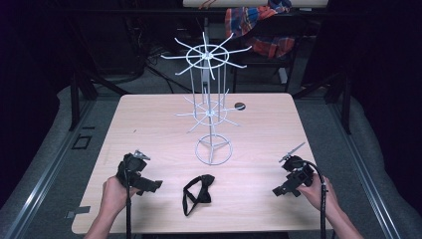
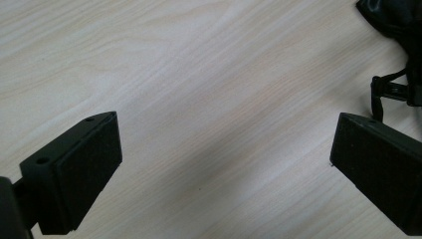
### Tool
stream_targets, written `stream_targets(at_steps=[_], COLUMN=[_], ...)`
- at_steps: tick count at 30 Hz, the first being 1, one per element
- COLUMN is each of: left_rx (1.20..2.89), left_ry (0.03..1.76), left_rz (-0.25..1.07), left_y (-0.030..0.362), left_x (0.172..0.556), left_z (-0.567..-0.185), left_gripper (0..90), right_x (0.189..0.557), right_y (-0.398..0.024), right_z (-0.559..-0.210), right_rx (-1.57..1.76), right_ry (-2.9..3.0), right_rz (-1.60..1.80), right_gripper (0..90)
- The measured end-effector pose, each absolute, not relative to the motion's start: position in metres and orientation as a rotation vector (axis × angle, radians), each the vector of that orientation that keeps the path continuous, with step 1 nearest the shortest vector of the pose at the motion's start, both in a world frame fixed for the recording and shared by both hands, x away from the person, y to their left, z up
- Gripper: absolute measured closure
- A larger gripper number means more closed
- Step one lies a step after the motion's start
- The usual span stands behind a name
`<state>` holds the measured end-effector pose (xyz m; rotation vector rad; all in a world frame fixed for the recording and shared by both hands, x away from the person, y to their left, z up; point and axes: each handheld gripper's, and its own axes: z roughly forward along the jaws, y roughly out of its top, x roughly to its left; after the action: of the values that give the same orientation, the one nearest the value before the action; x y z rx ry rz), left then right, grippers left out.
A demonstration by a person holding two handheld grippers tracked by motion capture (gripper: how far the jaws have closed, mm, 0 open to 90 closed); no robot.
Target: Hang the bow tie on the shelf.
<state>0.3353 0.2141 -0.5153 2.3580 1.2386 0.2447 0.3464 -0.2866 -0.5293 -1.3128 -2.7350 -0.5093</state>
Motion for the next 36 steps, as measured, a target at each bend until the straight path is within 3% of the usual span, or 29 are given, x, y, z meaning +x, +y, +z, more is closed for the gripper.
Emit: stream_targets(at_steps=[18, 36], left_rx=[2.346, 2.393], left_ry=[1.230, 1.085], left_rz=[0.215, 0.154], left_y=[0.207, 0.161], left_x=[0.334, 0.327], left_z=[-0.514, -0.514], left_gripper=[0.0, 0.0], right_x=[0.346, 0.347], right_y=[-0.284, -0.285], right_z=[-0.529, -0.529], right_rx=[-1.313, -1.305], right_ry=[-2.738, -2.746], right_rz=[-0.503, -0.484], right_gripper=[11.0, 11.1])
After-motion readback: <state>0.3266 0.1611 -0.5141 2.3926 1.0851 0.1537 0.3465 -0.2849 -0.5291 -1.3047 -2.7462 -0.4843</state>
